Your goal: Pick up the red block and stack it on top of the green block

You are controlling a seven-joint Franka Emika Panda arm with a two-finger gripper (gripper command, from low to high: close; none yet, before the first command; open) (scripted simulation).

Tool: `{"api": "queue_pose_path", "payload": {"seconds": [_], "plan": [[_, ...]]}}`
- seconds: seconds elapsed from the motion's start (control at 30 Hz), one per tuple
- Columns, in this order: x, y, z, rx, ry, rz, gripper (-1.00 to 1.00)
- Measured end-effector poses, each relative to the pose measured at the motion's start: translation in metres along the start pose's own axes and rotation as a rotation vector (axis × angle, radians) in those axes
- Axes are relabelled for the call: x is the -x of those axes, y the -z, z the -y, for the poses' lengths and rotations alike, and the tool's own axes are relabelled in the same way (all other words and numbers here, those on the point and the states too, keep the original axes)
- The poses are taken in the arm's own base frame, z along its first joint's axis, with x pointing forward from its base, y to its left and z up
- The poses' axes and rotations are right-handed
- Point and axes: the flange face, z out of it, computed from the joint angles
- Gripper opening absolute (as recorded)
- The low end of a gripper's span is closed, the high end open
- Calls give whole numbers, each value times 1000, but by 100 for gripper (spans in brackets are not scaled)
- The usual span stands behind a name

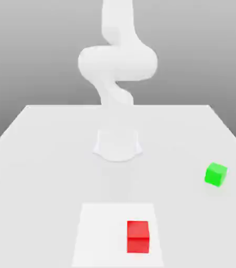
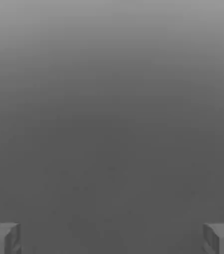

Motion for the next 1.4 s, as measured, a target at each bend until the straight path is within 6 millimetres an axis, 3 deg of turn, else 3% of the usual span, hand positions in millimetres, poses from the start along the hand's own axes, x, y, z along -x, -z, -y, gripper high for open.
{"api": "queue_pose_path", "payload": {"seconds": [0.2,0.43,0.6,0.8,0.93,0.97,1.2,1.37,1.4], "plan": [[29,-129,-12,145,0,125,0],[88,-256,-55,301,1,274,0],[144,-328,-99,408,1,387,0],[212,-391,-157,509,-5,499,0],[236,-427,-181,515,-5,505,0],[240,-431,-184,515,-5,506,-100],[239,-430,-184,515,-5,505,-100],[215,-392,-159,515,-5,505,-100],[222,-383,-149,507,13,513,-100]]}}
